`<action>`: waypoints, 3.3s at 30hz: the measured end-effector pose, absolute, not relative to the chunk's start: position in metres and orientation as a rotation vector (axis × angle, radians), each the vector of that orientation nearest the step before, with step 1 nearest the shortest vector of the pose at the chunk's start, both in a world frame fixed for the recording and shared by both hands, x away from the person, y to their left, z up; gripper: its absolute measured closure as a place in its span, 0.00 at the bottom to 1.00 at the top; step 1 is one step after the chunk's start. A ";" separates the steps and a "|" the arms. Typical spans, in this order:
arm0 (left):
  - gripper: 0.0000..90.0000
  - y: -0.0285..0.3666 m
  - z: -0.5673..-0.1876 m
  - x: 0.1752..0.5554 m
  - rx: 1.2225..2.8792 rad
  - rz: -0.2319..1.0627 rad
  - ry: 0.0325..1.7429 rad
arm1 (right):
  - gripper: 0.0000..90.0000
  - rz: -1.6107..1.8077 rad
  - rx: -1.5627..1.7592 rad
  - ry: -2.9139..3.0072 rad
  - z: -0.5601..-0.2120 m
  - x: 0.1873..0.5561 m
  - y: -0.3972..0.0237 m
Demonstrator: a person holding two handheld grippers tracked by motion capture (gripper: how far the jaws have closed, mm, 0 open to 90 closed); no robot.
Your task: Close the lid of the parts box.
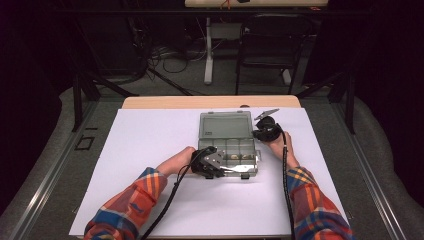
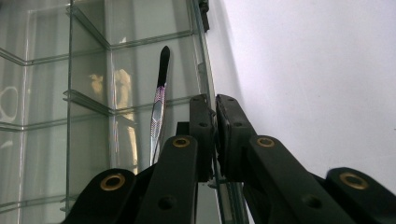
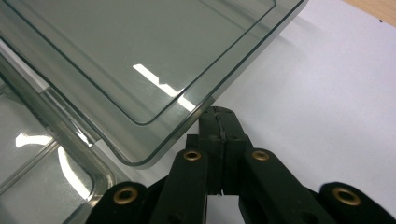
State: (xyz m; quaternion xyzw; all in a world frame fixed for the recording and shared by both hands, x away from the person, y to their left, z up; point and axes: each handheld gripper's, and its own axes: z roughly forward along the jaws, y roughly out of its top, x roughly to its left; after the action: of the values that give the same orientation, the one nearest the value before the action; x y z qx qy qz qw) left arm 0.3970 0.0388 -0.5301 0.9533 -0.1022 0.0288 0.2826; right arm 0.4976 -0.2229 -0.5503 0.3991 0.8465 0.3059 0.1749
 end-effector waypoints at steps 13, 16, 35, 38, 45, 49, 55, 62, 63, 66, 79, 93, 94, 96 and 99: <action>0.95 0.037 -0.530 0.397 2.568 0.078 -0.290 | 1.00 0.918 1.135 2.362 -0.551 0.498 -0.223; 0.95 0.037 -0.530 0.397 2.566 0.072 -0.292 | 1.00 0.933 1.132 2.350 -0.550 0.498 -0.223; 0.95 0.035 -0.530 0.397 2.587 0.077 -0.304 | 1.00 0.996 1.103 2.274 -0.543 0.496 -0.225; 0.95 0.035 -0.530 0.397 2.587 0.074 -0.307 | 1.00 1.010 1.097 2.262 -0.542 0.496 -0.225; 0.95 0.034 -0.530 0.397 2.588 0.073 -0.303 | 1.00 1.026 1.088 2.244 -0.540 0.495 -0.225; 0.95 0.034 -0.530 0.397 2.590 0.077 -0.304 | 1.00 1.035 1.084 2.241 -0.539 0.495 -0.226; 0.95 0.034 -0.530 0.398 2.595 0.063 -0.300 | 1.00 1.047 1.078 2.232 -0.537 0.494 -0.226; 0.95 0.032 -0.530 0.398 2.603 0.062 -0.306 | 1.00 1.066 1.073 2.214 -0.535 0.493 -0.227; 0.95 0.032 -0.531 0.398 2.603 0.063 -0.307 | 1.00 1.068 1.075 2.207 -0.535 0.493 -0.226; 0.95 0.032 -0.531 0.398 2.604 0.062 -0.306 | 1.00 1.080 1.063 2.193 -0.533 0.492 -0.227; 0.94 0.029 -0.530 0.397 2.629 0.077 -0.320 | 1.00 1.116 1.033 2.160 -0.527 0.489 -0.228; 0.94 0.028 -0.529 0.398 2.640 0.074 -0.316 | 1.00 1.164 1.003 2.148 -0.523 0.485 -0.232; 0.94 0.028 -0.529 0.398 2.642 0.074 -0.324 | 1.00 1.169 1.000 2.147 -0.523 0.485 -0.232; 0.94 0.028 -0.529 0.398 2.643 0.075 -0.323 | 1.00 1.175 0.997 2.145 -0.523 0.485 -0.232; 0.94 0.028 -0.529 0.398 2.645 0.072 -0.320 | 1.00 1.191 0.994 2.139 -0.521 0.484 -0.233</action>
State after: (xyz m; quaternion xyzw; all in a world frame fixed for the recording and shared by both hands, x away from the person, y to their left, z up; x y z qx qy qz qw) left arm 0.3978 0.0276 -0.5287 0.9643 -0.1165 0.0264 0.2361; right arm 0.4836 -0.2327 -0.5209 0.3644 0.7845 0.4368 0.2470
